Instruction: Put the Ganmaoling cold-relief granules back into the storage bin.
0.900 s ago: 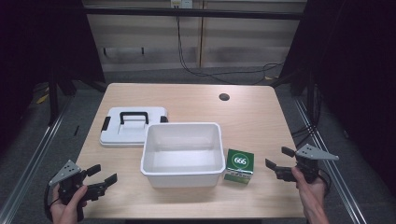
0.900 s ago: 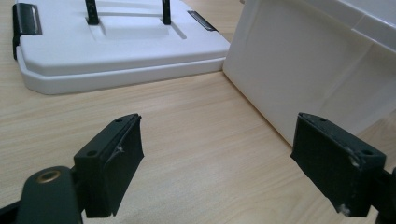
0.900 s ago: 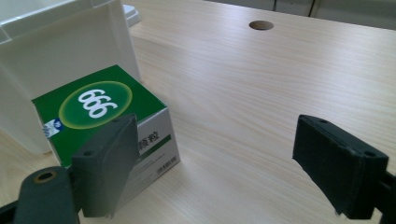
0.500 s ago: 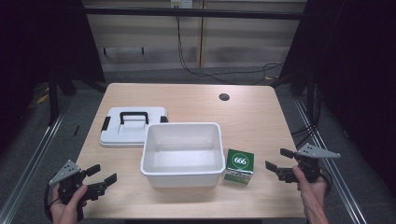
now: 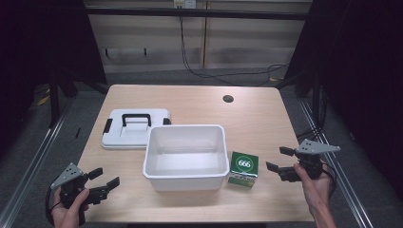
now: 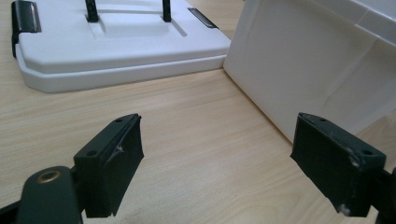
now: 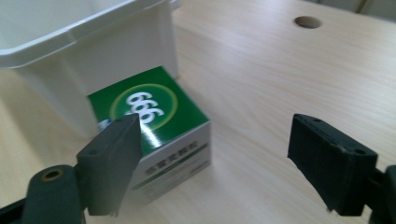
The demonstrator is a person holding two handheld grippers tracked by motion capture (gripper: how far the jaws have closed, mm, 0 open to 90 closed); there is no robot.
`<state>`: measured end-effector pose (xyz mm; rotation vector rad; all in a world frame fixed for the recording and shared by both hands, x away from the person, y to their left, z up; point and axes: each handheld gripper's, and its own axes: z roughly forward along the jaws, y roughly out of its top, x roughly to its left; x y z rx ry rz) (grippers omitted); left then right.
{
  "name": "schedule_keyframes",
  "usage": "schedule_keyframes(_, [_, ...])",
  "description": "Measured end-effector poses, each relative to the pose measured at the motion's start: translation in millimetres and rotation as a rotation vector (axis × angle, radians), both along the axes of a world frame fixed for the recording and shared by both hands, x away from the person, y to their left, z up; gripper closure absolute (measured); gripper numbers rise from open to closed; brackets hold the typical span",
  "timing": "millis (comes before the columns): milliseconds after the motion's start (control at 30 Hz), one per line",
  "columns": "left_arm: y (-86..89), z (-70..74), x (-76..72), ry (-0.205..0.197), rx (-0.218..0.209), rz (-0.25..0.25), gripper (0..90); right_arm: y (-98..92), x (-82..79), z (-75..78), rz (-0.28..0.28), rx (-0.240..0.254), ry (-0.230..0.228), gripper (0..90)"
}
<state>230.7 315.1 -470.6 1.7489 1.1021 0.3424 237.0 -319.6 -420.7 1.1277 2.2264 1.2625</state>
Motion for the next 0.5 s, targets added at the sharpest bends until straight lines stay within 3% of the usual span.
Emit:
schedule_keyframes(267, [-0.8, -0.7, 0.8, 0.004, 0.0, -0.003, 16.1, 7.1, 0.8, 10.7, 0.02, -0.057, -0.01, 14.9])
schedule_keyframes(500, [0.4, -0.9, 0.4, 0.005, -0.002, 0.0, 16.1, 20.0, 12.1, 23.5, 0.06, -0.12, -0.014, 13.5])
